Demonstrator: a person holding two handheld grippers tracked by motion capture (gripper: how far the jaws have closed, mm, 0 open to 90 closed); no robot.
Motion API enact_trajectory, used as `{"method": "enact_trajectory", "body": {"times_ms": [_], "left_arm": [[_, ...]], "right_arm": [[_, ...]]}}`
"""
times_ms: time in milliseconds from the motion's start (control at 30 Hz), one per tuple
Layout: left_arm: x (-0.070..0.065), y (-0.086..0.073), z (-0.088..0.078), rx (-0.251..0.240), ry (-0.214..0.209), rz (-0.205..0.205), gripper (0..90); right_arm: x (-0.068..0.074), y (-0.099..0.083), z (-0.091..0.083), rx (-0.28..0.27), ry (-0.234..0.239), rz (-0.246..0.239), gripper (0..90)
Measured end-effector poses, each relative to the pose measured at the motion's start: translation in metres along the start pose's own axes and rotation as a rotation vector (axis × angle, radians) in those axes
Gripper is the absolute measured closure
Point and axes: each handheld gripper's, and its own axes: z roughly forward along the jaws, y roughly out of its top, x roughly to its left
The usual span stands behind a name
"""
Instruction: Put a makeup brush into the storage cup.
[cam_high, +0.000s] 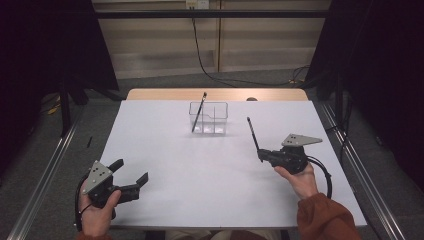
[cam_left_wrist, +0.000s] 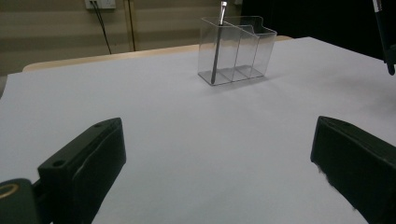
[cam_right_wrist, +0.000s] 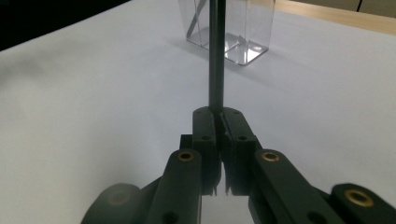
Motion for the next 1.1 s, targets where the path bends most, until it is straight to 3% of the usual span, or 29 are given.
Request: {"method": "enact_trajectory", "body": {"times_ms": [200,533,600,933,1100], "left_arm": [[0.0,0.0,0.0,-0.008,0.0,-0.007,3.2],[0.001,0.001,0.0,-0.019,0.0,-0.01,3.0],[0.001,0.001,0.001,-0.017,-0.015,-0.035,3.0],[-0.001,0.003,0.002,-0.026,-0.012,-0.027,3.1],[-0.004,0.005,0.003,-0.025,-0.011,-0.013,3.1]], "right_arm": [[0.005,0.001,-0.003,-0.042,0.005,-0.001,84.7],[0.024,0.006,-0.002,-0.069,0.076,-0.021,84.7],[0.027,0.007,-0.001,-0.072,0.085,-0.029,84.7],[0.042,0.013,0.002,-0.1,0.115,-0.047,84.7],[0.052,0.015,0.008,-0.095,0.15,-0.028,84.7]]}}
